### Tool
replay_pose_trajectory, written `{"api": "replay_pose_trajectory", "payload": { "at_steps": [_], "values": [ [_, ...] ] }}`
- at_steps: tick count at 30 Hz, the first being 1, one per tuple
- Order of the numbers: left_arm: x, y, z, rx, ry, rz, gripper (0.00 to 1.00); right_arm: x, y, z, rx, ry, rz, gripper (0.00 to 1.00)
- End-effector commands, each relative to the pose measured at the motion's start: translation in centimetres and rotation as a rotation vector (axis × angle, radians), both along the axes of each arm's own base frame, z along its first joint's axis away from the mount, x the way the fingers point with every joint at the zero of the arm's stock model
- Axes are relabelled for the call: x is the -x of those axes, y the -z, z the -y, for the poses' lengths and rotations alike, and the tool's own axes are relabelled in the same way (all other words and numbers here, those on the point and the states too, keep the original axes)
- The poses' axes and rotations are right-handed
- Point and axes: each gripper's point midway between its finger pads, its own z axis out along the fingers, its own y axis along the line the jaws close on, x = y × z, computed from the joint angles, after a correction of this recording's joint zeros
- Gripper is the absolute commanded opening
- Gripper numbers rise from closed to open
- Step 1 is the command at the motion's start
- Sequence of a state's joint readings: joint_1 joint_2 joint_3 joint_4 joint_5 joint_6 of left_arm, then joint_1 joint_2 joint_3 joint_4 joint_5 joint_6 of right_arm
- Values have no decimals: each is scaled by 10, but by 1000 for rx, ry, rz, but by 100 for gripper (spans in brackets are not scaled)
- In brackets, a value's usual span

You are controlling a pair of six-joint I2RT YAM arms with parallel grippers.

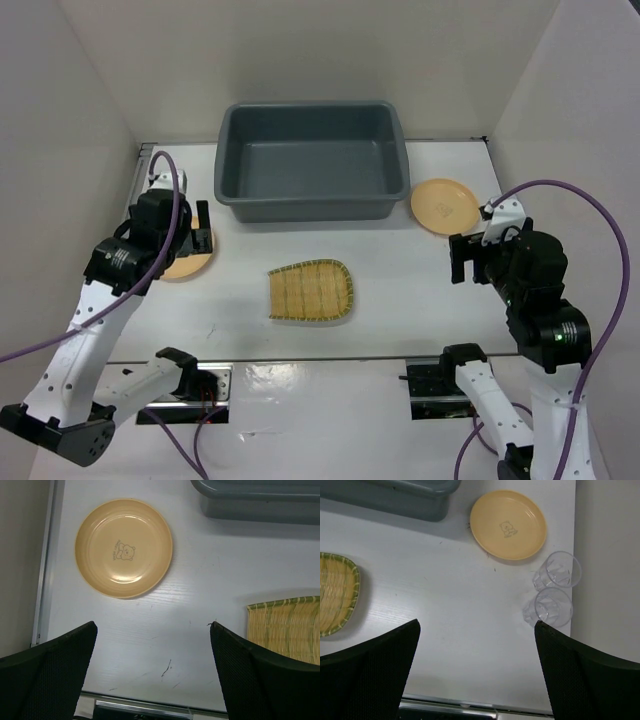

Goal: Place the mixed dishes into the plastic bin

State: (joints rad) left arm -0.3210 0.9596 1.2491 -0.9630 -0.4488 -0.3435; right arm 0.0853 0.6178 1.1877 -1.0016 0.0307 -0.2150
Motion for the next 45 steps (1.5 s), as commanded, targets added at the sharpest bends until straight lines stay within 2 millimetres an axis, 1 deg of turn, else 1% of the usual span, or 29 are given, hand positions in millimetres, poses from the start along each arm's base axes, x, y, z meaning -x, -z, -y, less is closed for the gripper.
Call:
{"api": "replay_pose_trajectory", "payload": {
  "at_steps": [1, 3, 4, 8, 10, 11, 13, 14, 16, 18, 20, 21, 22, 23, 24, 25, 26, 27, 28, 30, 32, 34, 35, 38, 39, 40, 41, 43, 45],
  "values": [
    [-5, 5, -1, -2, -10, 23, 100, 1, 7, 4, 0, 33, -17, 99],
    [-3, 7, -8, -17, -43, 27, 100, 5, 3, 5, -2, 33, 3, 99],
    [0, -2, -12, -11, -65, 62, 100, 7, 2, 5, -3, 33, 13, 99],
    [6, -5, -14, -5, -56, 101, 100, 7, -23, 13, -20, 93, 104, 99],
    [6, -5, -14, -5, -56, 101, 100, -5, -46, 15, -1, 94, 157, 99],
    [4, -2, -13, -9, -55, 88, 100, -24, -41, 11, 15, 72, 112, 99],
    [-5, 3, -8, -13, -45, 54, 100, -51, -39, 8, 37, 52, 76, 99],
    [-6, 3, -8, -17, -45, 43, 100, -77, -21, 7, 57, 45, -11, 99],
    [-6, -1, -7, -4, -53, 54, 100, -103, 0, -7, 52, -21, -75, 99],
    [-6, 1, -14, -30, -80, 54, 100, -129, 26, -9, 121, -67, -130, 99],
    [-3, -5, -14, -11, -91, 70, 100, -155, 34, -3, 165, -38, -105, 99],
    [2, -11, -17, -1, -101, 99, 100, -170, 54, 7, 198, -32, -159, 99],
    [5, -14, -17, 12, -93, 114, 100, -180, 62, 12, 209, -40, -180, 99],
    [9, -14, -17, 22, -86, 124, 100, -189, 71, 9, 194, -81, -203, 99],
    [20, -23, -23, 39, -99, 174, 100, -200, 67, 19, 194, -81, -206, 99],
    [27, -27, -29, 41, -118, 203, 100, -214, 93, 21, 183, -104, -284, 98],
    [33, -34, -32, 54, -132, 240, 100, -220, 102, 19, 181, -126, -316, 98],
    [46, -45, -38, 76, -143, 303, 100, -224, 111, 24, 181, -128, -346, 97],
    [50, -48, -41, 80, -152, 332, 100, -230, 127, 26, 202, -151, -386, 96],
    [59, -51, -40, 101, -129, 362, 100, -236, 142, 27, 228, -173, -396, 91],
    [58, -53, -43, 93, -142, 373, 100, -240, 158, 29, 282, -231, -413, 87],
    [47, -44, -40, 75, -142, 317, 100, -243, 173, 26, 333, -310, -401, 82],
    [39, -37, -38, 62, -142, 280, 100, -244, 176, 27, 355, -326, -395, 82],
    [33, -31, -37, 51, -141, 246, 100, -244, 204, 27, 408, -395, -424, 81],
    [33, -32, -38, 52, -156, 250, 100, -245, 212, 28, 416, -410, -441, 78],
    [33, -32, -39, 52, -156, 250, 100, -246, 215, 31, 438, -422, -459, 78],
    [34, -30, -41, 42, -166, 243, 100, -248, 226, 33, 451, -431, -484, 78],
    [34, -31, -42, 46, -179, 247, 100, -242, 234, 29, 455, -487, -511, 76],
    [34, -31, -42, 46, -179, 247, 100, -235, 254, 33, 456, -507, -558, 76]
  ]
}}
